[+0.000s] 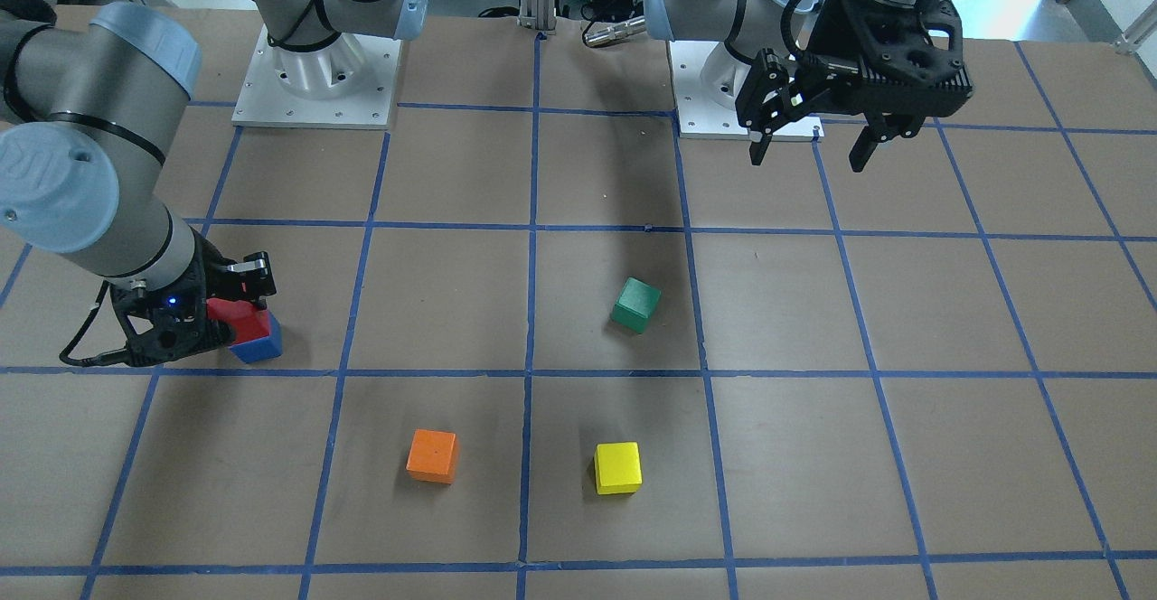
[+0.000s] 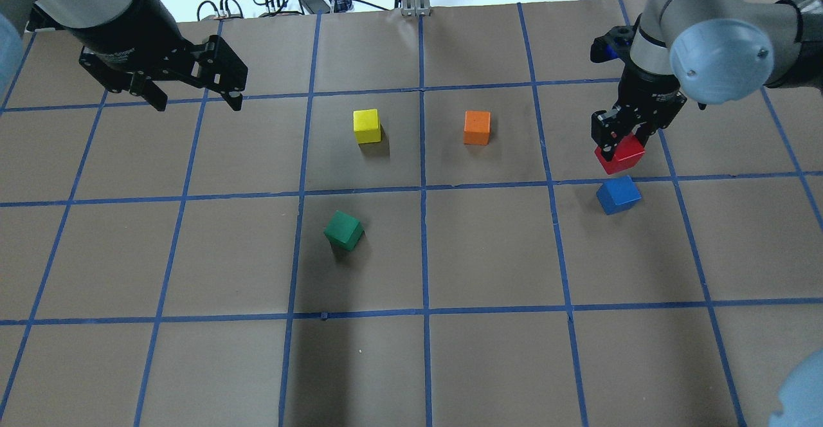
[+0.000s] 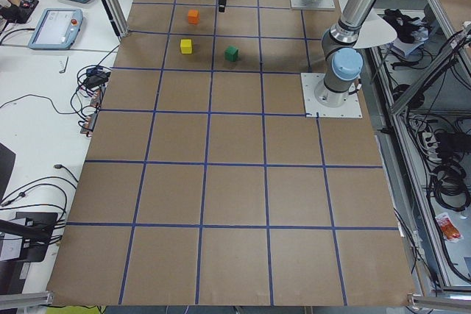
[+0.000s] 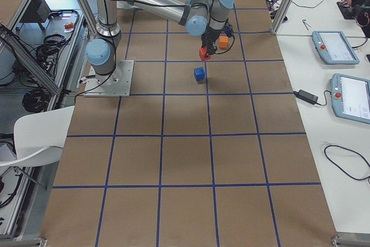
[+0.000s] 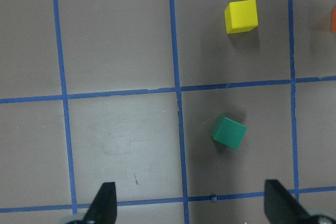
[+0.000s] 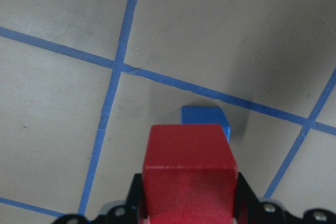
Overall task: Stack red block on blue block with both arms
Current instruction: 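Lower the red cube onto the blue cube with the right gripper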
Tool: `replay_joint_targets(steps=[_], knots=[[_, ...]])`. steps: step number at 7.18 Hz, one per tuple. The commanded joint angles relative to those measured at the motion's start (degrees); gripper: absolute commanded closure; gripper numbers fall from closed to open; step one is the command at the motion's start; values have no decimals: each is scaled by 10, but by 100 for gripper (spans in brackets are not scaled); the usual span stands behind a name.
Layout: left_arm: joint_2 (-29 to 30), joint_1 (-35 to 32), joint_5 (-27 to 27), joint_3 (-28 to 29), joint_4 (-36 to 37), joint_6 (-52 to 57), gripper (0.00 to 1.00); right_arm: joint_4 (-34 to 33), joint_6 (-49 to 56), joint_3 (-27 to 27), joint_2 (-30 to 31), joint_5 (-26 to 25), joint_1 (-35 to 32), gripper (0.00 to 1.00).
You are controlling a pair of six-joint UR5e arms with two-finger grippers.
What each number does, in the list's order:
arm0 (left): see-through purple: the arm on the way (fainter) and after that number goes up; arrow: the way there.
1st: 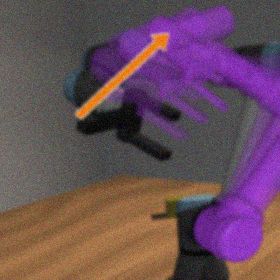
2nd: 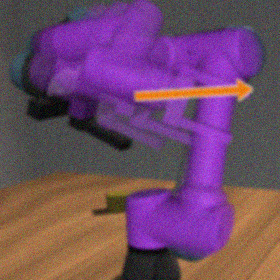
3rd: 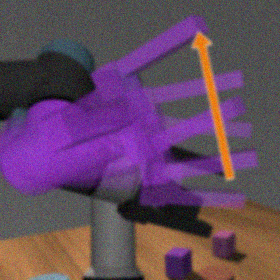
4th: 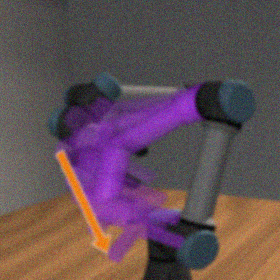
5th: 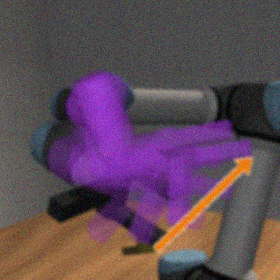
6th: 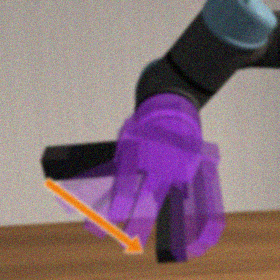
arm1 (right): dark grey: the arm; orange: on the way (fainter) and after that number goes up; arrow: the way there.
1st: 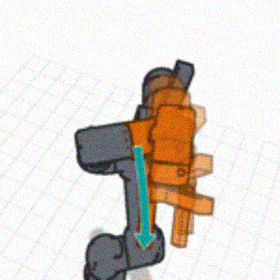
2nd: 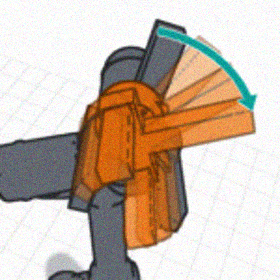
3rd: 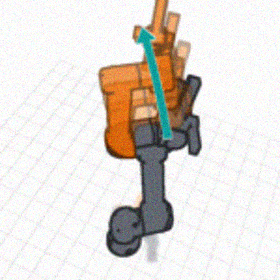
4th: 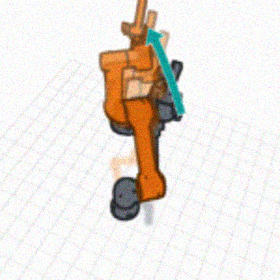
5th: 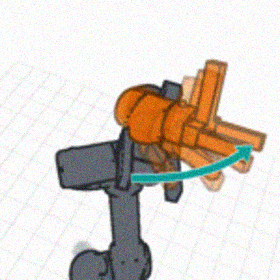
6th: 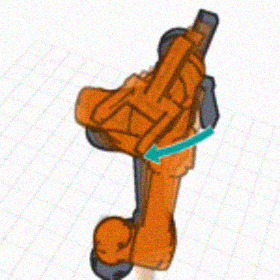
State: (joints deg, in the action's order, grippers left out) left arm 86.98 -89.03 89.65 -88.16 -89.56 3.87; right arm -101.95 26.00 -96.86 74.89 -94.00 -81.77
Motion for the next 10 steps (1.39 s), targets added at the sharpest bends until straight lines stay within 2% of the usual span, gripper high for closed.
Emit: replay_joint_targets(steps=[1,3,8,9,10], knots=[[0,0,0,0,0,0,0,-37,17,-36,-4,1,27,100],[0,0,0,0,1,0,0,-90,16,-68,-5,0,34,100],[7,0,-1,6,2,-3,0,-92,8,-83,-5,0,34,100],[11,0,-1,6,2,-10,0,-92,7,-84,-4,0,34,89],[10,0,-1,5,2,-5,0,-92,10,-86,-5,0,34,61]])
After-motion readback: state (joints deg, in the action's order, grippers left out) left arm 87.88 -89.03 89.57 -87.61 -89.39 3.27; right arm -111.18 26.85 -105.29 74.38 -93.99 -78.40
